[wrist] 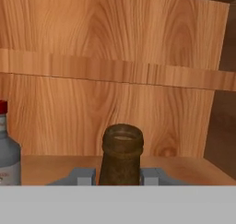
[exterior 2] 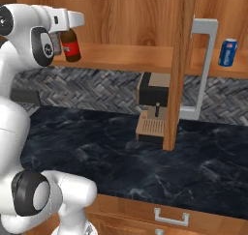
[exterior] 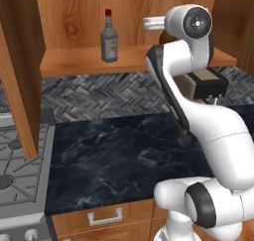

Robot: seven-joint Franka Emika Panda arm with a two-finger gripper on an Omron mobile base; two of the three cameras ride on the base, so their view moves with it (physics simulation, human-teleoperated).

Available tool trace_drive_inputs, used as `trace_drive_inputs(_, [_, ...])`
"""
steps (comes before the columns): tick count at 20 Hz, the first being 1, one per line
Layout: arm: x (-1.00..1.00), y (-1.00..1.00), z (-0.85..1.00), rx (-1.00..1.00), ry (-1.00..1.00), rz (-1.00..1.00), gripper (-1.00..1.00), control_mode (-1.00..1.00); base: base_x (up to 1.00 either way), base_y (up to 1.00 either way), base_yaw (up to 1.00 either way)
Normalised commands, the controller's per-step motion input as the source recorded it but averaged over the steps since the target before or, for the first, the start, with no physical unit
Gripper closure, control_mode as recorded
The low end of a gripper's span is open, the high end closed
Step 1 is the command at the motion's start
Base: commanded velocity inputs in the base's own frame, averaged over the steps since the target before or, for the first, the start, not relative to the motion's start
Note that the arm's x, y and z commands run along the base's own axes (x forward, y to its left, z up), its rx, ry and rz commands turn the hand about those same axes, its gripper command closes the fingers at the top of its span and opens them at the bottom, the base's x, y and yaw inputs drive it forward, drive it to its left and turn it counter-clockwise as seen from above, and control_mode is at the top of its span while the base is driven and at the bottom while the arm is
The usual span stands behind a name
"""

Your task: Sort all alcoholic drinks to one cabinet, and non-alcoholic drinks to the other.

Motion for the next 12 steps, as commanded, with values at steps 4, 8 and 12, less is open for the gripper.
trace_drive_inputs(4, [0.3, 0.0, -0.09, 0.0, 0.0, 0.02, 1.0, -1.0, 0.0, 0.0, 0.0])
trace_drive_inputs(8, [0.3, 0.0, -0.08, 0.0, 0.0, 0.02, 1.0, -1.0, 0.0, 0.0, 0.0])
trace_drive_inputs(12, [0.3, 0.0, -0.08, 0.0, 0.0, 0.01, 1.0, -1.0, 0.0, 0.0, 0.0])
